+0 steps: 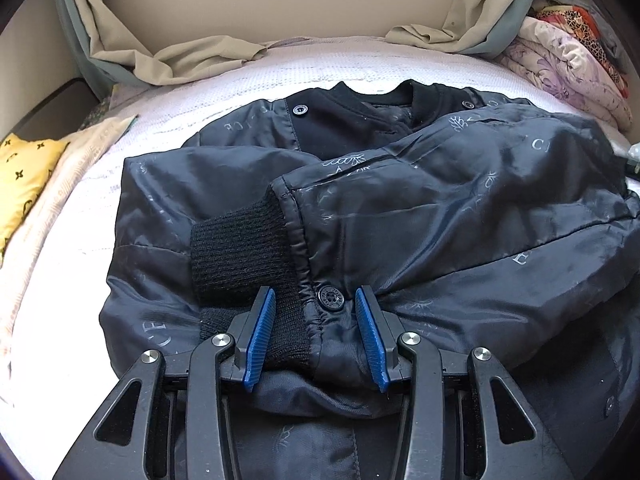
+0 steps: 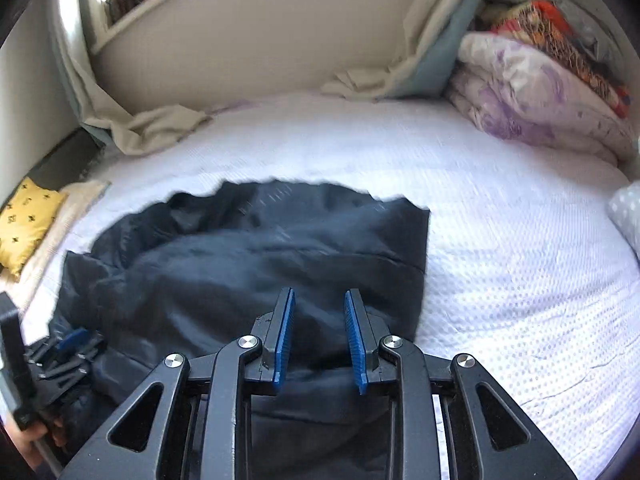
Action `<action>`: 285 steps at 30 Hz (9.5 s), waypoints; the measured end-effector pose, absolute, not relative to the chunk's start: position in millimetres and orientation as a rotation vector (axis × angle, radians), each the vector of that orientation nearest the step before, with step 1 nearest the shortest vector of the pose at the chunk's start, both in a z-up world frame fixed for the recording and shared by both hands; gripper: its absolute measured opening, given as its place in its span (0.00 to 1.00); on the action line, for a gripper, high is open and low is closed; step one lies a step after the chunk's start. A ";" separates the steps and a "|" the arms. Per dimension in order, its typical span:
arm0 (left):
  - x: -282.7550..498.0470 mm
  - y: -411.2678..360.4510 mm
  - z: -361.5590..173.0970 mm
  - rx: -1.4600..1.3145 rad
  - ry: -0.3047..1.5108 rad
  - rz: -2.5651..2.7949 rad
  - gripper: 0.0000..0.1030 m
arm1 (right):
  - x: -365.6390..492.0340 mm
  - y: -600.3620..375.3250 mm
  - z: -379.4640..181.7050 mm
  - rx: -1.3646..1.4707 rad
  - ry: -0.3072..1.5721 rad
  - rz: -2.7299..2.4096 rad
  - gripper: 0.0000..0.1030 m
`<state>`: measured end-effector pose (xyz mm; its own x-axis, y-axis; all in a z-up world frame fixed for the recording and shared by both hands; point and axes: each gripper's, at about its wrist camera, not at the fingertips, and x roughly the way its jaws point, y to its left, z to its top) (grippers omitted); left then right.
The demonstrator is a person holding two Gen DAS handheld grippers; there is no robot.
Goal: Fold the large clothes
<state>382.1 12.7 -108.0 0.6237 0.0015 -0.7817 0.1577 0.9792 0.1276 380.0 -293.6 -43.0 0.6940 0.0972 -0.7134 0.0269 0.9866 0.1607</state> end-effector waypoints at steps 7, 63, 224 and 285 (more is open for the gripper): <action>382.0 13.8 -107.9 0.183 0.895 -0.095 0.46 | 393.5 -295.3 -85.9 0.144 0.909 0.014 0.21; 371.0 29.6 -78.1 0.156 0.882 -0.073 0.83 | 350.1 -249.7 -42.7 0.112 0.811 0.132 0.49; 322.3 -82.1 22.2 0.177 0.709 -0.262 0.82 | 319.1 -249.3 51.8 0.162 0.579 0.336 0.45; 396.4 118.1 -114.3 -0.504 1.172 -0.056 0.85 | 390.8 -363.8 -98.7 0.425 1.040 0.016 0.94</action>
